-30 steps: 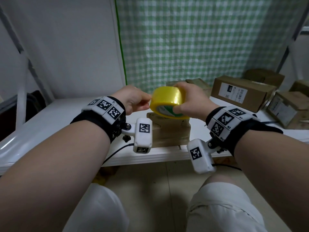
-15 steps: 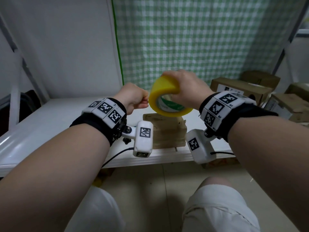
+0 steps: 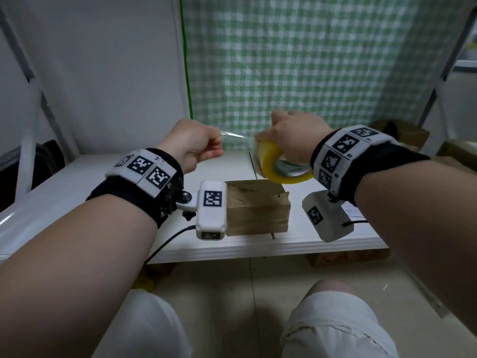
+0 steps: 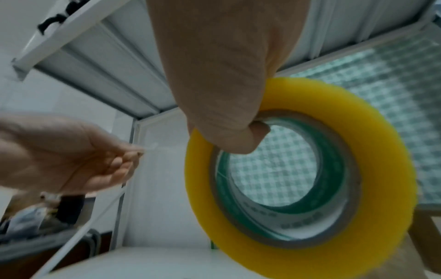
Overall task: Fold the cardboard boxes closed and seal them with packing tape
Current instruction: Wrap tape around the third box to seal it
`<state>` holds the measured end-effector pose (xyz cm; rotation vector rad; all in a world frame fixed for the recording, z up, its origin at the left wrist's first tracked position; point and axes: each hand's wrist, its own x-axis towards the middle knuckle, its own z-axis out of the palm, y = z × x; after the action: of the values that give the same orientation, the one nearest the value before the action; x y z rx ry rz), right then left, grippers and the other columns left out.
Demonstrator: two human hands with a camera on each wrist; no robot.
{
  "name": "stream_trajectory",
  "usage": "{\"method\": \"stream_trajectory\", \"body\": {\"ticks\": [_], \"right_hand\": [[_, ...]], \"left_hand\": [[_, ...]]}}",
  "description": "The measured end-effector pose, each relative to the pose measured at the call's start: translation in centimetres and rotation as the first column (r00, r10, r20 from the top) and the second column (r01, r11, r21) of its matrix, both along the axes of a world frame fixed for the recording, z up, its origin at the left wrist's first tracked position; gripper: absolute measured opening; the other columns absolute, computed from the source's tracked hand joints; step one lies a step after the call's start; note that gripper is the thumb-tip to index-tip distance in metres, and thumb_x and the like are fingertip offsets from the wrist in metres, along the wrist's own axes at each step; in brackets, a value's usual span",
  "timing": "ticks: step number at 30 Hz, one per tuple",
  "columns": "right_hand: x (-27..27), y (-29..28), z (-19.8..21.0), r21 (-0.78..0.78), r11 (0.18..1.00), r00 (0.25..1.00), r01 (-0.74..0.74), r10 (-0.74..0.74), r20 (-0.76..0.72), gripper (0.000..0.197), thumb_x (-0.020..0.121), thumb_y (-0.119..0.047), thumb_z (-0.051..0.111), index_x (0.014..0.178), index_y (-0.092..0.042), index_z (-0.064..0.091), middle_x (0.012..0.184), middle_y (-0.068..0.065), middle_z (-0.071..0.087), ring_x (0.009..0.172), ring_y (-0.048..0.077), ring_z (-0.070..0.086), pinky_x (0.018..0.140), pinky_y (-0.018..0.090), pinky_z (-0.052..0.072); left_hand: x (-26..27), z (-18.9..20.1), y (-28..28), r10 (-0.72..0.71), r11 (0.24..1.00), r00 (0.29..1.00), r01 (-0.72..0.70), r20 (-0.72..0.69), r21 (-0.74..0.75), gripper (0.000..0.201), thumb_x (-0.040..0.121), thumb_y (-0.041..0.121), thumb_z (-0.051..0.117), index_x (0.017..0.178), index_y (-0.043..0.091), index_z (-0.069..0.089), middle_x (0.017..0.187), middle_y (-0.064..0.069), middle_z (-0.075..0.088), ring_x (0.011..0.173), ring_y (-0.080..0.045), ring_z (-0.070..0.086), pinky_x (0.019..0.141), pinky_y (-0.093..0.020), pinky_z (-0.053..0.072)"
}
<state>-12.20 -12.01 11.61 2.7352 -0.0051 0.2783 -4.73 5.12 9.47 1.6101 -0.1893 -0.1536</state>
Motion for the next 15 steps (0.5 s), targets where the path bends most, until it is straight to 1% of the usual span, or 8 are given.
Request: {"method": "stream_trajectory", "body": {"ticks": [1, 2, 5, 7, 9, 12, 15], "right_hand": [[-0.1, 0.0, 0.0, -0.043, 0.999, 1.0, -0.001, 0.001, -0.005, 0.061, 0.092, -0.014, 0.054, 0.142, -0.041, 0.033, 0.123, 0.006, 0.042, 0.112, 0.029, 0.047, 0.072, 0.034, 0.039], [-0.2, 0.0, 0.1, -0.051, 0.999, 1.0, -0.003, 0.003, 0.006, 0.061, 0.091, -0.014, 0.054, 0.142, -0.039, 0.033, 0.124, 0.007, 0.042, 0.113, 0.03, 0.047, 0.072, 0.034, 0.039], [-0.2, 0.0, -0.3, 0.022, 1.0, 0.994, -0.008, 0.005, 0.105, 0.064, 0.089, -0.006, 0.053, 0.143, -0.031, 0.031, 0.127, 0.009, 0.045, 0.113, 0.032, 0.047, 0.072, 0.037, 0.043], [0.0, 0.0, -0.9, 0.105, 0.994, 0.98, -0.026, 0.005, 0.198, 0.064, 0.085, 0.001, 0.054, 0.141, -0.025, 0.034, 0.126, 0.01, 0.048, 0.107, 0.031, 0.05, 0.068, 0.036, 0.041], [0.3, -0.2, -1.5, 0.202, 0.979, 0.963, -0.03, -0.025, 0.268, 0.057, 0.083, 0.005, 0.053, 0.133, -0.019, 0.041, 0.121, 0.011, 0.05, 0.1, 0.03, 0.051, 0.066, 0.035, 0.037], [0.5, -1.1, -2.2, 0.36, 0.933, 0.934, 0.009, -0.136, 0.33, 0.043, 0.085, -0.004, 0.054, 0.125, -0.018, 0.049, 0.12, 0.01, 0.051, 0.106, 0.032, 0.05, 0.07, 0.037, 0.039], [0.7, -1.4, -3.0, 0.513, 0.857, 0.922, -0.053, -0.155, 0.355, 0.045, 0.084, -0.004, 0.054, 0.126, -0.021, 0.054, 0.12, 0.011, 0.051, 0.108, 0.033, 0.05, 0.075, 0.036, 0.039]], "left_hand": [[0.0, -0.1, 0.1, -0.008, 1.0, 1.0, 0.008, -0.006, -0.006, 0.018, 0.089, -0.003, 0.054, 0.073, 0.004, 0.056, 0.069, -0.005, 0.054, 0.059, -0.012, 0.056, 0.054, -0.02, 0.056], [0.0, -0.3, 0.2, -0.008, 1.0, 1.0, 0.008, -0.017, -0.014, 0.019, 0.09, -0.002, 0.054, 0.072, 0.004, 0.056, 0.069, -0.005, 0.054, 0.06, -0.012, 0.056, 0.054, -0.021, 0.056], [0.1, -1.2, 0.6, 0.013, 0.996, 0.995, -0.021, -0.1, -0.081, 0.019, 0.092, 0.0, 0.052, 0.074, 0.004, 0.054, 0.07, -0.006, 0.052, 0.062, -0.013, 0.054, 0.056, -0.024, 0.056], [0.3, -1.9, 0.9, 0.016, 0.99, 0.985, -0.04, -0.172, -0.134, 0.017, 0.094, 0.002, 0.052, 0.077, 0.002, 0.055, 0.07, -0.006, 0.051, 0.063, -0.013, 0.054, 0.053, -0.024, 0.057], [0.6, -2.7, 1.4, 0.018, 0.985, 0.971, -0.058, -0.238, -0.161, 0.017, 0.095, 0.003, 0.05, 0.078, 0.002, 0.054, 0.07, -0.005, 0.05, 0.063, -0.013, 0.052, 0.049, -0.024, 0.056], [0.8, -4.3, 2.1, 0.024, 0.984, 0.948, -0.078, -0.316, -0.158, 0.02, 0.095, 0.001, 0.046, 0.076, 0.003, 0.051, 0.07, -0.005, 0.046, 0.064, -0.013, 0.05, 0.047, -0.024, 0.056], [0.7, -6.1, 2.5, 0.015, 0.984, 0.932, -0.079, -0.363, -0.161, 0.017, 0.094, 0.001, 0.049, 0.077, 0.002, 0.052, 0.07, -0.007, 0.049, 0.065, -0.016, 0.054, 0.051, -0.027, 0.057]]}}
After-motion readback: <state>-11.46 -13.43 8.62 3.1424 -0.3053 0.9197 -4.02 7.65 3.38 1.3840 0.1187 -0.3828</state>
